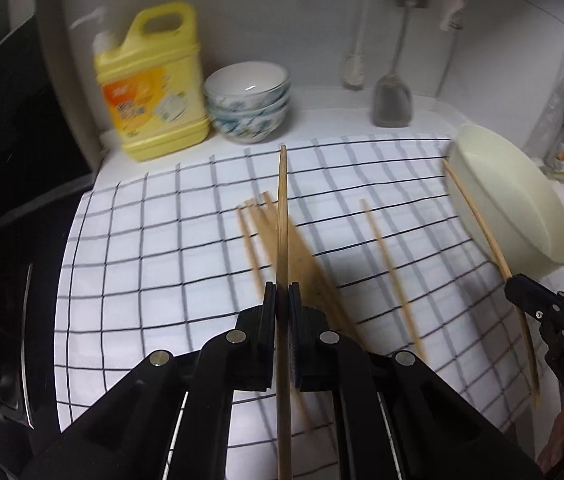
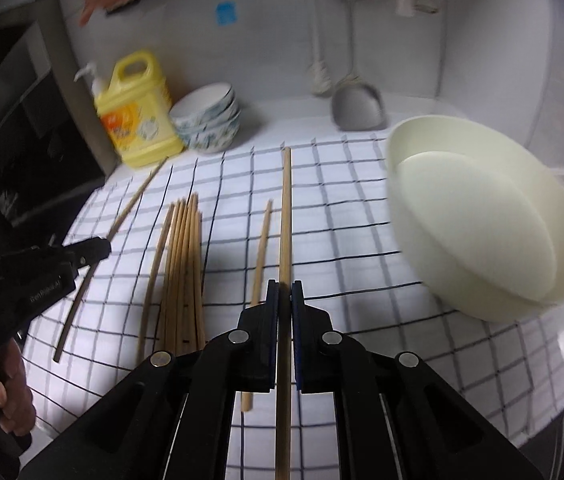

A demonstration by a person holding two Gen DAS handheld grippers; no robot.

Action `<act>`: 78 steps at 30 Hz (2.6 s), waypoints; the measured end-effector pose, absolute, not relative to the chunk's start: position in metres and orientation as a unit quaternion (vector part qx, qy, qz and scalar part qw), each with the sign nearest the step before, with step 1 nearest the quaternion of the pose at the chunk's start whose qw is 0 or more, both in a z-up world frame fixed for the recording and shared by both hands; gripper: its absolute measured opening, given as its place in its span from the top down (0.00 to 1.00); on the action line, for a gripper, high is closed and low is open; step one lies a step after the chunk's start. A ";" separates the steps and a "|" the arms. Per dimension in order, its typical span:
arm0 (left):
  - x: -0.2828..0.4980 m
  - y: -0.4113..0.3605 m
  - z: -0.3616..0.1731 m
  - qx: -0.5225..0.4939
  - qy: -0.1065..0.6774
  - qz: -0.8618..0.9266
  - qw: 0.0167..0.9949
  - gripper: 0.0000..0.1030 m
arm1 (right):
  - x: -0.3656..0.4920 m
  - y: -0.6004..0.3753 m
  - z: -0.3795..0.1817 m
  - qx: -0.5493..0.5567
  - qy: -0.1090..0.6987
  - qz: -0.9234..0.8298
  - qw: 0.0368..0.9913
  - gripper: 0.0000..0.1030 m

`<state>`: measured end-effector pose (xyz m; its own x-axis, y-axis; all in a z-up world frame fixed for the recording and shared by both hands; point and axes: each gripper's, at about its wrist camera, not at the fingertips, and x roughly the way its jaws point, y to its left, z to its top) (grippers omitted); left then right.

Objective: Organize utensils
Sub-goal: 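Lift and carry the held chopsticks with both tools over the cream basin, then open both tools to drop the chopsticks into the cream basin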

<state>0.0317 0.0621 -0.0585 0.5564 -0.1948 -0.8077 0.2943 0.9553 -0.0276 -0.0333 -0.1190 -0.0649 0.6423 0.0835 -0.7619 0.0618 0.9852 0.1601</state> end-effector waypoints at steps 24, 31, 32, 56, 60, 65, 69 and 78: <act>0.077 -0.236 -0.022 0.056 0.447 -0.295 0.843 0.93 | 0.009 -0.369 -0.059 0.172 0.413 -0.081 0.891 0.94; 0.104 -0.266 -0.062 0.074 0.483 -0.281 0.826 0.93 | 0.039 -0.396 -0.100 0.187 0.447 -0.075 0.871 0.94; 0.107 -0.269 -0.066 0.078 0.486 -0.279 0.824 0.93 | 0.041 -0.398 -0.103 0.189 0.450 -0.075 0.870 0.94; 0.118 -0.262 -0.073 0.084 0.489 -0.253 0.831 0.32 | 0.045 -0.407 -0.113 0.182 0.461 -0.097 0.863 0.75; 0.108 -0.241 -0.057 0.084 0.467 -0.237 0.848 0.17 | 0.036 -0.396 -0.102 0.179 0.452 -0.098 0.869 0.67; 0.096 -0.210 -0.041 0.077 0.460 -0.219 0.857 0.10 | 0.019 -0.370 -0.086 0.168 0.440 -0.096 0.877 0.53; 0.087 -0.179 -0.031 0.068 0.462 -0.209 0.859 0.08 | 0.008 -0.345 -0.076 0.161 0.440 -0.094 0.879 0.50; 0.063 -0.091 -0.010 0.046 0.458 -0.163 0.873 0.06 | -0.014 -0.276 -0.053 0.142 0.434 -0.067 0.887 0.42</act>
